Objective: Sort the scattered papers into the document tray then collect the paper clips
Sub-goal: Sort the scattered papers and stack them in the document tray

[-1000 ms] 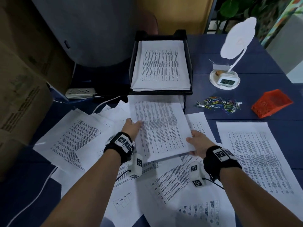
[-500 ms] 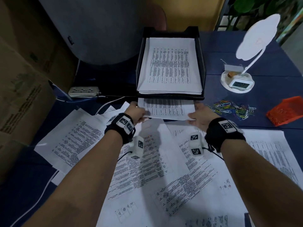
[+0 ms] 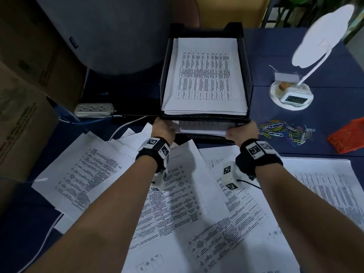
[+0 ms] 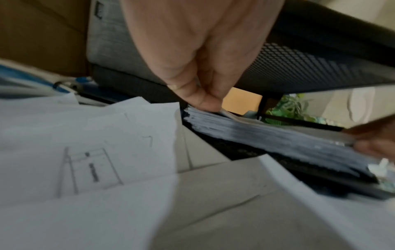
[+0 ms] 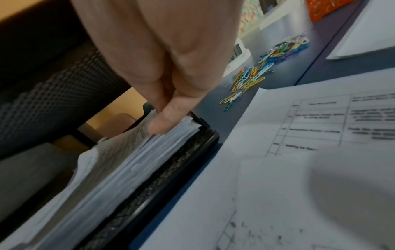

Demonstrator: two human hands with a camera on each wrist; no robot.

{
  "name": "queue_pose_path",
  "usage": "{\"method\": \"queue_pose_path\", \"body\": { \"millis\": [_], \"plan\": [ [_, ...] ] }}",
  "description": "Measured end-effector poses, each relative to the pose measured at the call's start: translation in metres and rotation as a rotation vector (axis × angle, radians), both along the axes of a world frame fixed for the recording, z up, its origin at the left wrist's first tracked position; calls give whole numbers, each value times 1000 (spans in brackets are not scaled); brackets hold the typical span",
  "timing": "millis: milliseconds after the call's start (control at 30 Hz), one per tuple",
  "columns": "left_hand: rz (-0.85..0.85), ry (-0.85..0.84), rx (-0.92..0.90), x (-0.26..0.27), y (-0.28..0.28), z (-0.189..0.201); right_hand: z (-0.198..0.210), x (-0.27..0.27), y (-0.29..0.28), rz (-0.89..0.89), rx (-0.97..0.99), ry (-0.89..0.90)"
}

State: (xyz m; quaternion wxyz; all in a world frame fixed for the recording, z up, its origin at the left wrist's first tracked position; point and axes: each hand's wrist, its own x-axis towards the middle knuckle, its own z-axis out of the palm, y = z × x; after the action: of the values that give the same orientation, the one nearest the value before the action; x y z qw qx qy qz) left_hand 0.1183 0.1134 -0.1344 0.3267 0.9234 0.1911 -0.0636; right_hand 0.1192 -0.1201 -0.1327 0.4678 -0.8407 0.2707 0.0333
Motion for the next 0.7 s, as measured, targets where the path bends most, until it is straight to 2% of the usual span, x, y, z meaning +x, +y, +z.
{"method": "queue_pose_path", "body": {
  "millis": [100,200,267,367,433,533,633,700],
  "plan": [
    [-133,-58,117,-10,4,-7,-4,-7,-1,-24,77,-51],
    [-179,-226,61,-29,10,-6,-3,-19,0,19,41,22],
    [-254,-133,86,-44,15,-5,-4,-34,4,102,66,125],
    [-385,118,297,-64,19,-1,-10,-58,9,261,167,292],
    [-455,231,358,-76,20,0,-13,-74,12,369,148,336],
    [-462,265,302,-84,16,2,-17,-88,15,509,6,340],
    [-508,336,260,-88,11,4,-19,-95,14,501,68,337],
    [-486,371,116,-92,9,10,-12,-100,11,505,108,308]
  ]
}}
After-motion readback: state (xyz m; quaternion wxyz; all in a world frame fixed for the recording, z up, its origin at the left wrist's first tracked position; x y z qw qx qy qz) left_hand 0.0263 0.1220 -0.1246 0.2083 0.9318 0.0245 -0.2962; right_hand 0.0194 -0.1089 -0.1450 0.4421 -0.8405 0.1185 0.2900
